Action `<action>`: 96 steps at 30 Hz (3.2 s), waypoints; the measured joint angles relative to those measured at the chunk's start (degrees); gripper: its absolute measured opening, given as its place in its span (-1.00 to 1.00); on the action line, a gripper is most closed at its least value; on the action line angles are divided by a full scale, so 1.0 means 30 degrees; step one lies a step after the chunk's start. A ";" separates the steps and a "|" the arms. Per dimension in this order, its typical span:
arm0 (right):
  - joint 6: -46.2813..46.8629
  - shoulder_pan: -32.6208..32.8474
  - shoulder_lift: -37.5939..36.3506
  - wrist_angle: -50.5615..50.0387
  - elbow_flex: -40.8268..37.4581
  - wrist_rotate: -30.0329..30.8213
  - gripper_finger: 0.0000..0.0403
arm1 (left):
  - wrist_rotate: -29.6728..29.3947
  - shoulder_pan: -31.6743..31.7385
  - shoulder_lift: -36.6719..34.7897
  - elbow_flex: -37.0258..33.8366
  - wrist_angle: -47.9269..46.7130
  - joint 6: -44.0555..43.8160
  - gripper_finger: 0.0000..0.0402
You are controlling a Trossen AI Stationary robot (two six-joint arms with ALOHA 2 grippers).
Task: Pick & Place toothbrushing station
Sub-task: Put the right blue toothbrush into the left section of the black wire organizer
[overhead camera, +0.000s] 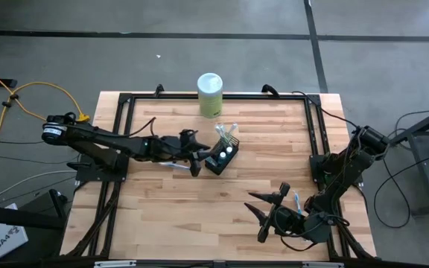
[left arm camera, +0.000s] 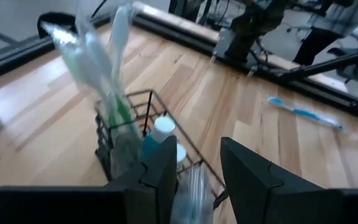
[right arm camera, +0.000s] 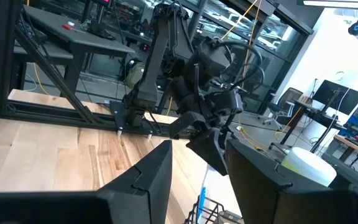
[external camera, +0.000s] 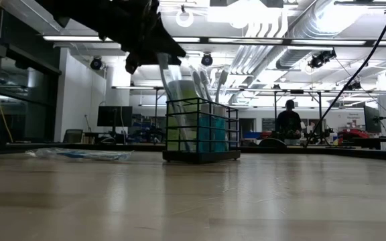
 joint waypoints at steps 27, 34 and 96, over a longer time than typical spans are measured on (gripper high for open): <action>0.1913 0.0000 0.0000 -0.2099 0.0000 0.0828 -0.30 | -0.0139 -0.1314 -0.2860 0.0000 0.1919 0.3917 -0.40; 0.3699 0.0870 0.0000 -0.2947 0.0000 0.2850 -0.30 | -0.1138 -0.3683 -0.3045 0.0000 0.1819 0.4736 -0.40; 5.0880 0.3052 0.2304 -2.9304 -0.0011 -2.6141 -0.30 | -0.6194 -0.8247 -0.3038 0.0000 0.0260 0.5671 -0.40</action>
